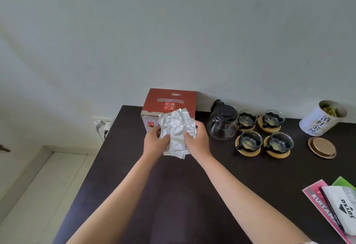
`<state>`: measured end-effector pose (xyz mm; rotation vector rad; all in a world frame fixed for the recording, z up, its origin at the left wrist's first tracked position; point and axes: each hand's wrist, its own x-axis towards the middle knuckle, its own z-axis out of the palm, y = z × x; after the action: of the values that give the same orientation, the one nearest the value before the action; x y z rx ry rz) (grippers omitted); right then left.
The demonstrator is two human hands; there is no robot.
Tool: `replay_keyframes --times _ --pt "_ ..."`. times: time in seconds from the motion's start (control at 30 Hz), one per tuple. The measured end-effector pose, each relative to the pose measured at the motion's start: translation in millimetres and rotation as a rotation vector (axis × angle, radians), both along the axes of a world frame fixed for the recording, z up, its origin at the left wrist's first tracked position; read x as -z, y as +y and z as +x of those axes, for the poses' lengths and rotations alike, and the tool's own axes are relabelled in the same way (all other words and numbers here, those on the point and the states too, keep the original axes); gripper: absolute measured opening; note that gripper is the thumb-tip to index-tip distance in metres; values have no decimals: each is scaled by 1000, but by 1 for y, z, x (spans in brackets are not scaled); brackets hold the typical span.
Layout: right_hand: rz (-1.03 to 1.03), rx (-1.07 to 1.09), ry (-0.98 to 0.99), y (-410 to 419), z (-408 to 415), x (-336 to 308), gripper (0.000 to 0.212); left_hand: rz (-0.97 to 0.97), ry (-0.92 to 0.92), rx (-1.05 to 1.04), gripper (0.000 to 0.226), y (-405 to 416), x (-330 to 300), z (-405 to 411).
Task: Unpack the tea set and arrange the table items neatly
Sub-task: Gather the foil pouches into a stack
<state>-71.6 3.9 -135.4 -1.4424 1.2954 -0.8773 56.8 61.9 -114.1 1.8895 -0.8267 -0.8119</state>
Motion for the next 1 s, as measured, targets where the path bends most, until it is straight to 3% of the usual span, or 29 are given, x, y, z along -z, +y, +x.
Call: replay_keyframes --times 0.17,0.3,0.53,0.7,0.87,1.0 --pt "-7 6 27 -21 30 -5 53 -18 -30 166 39 -28 -5 24" --pt "23 56 5 -27 41 -5 48 -33 -84 254 54 -37 -13 26" --pt "98 151 -112 -27 31 -8 42 27 -48 183 11 -41 -5 23" --pt "62 168 -99 -23 2 -18 12 -22 -11 173 21 -40 -12 2" --pt "18 239 -100 -9 -40 -25 31 -46 -80 282 24 -45 -20 -40" --pt "-11 305 -150 15 -98 -32 24 -50 -68 385 22 -36 -25 -94"
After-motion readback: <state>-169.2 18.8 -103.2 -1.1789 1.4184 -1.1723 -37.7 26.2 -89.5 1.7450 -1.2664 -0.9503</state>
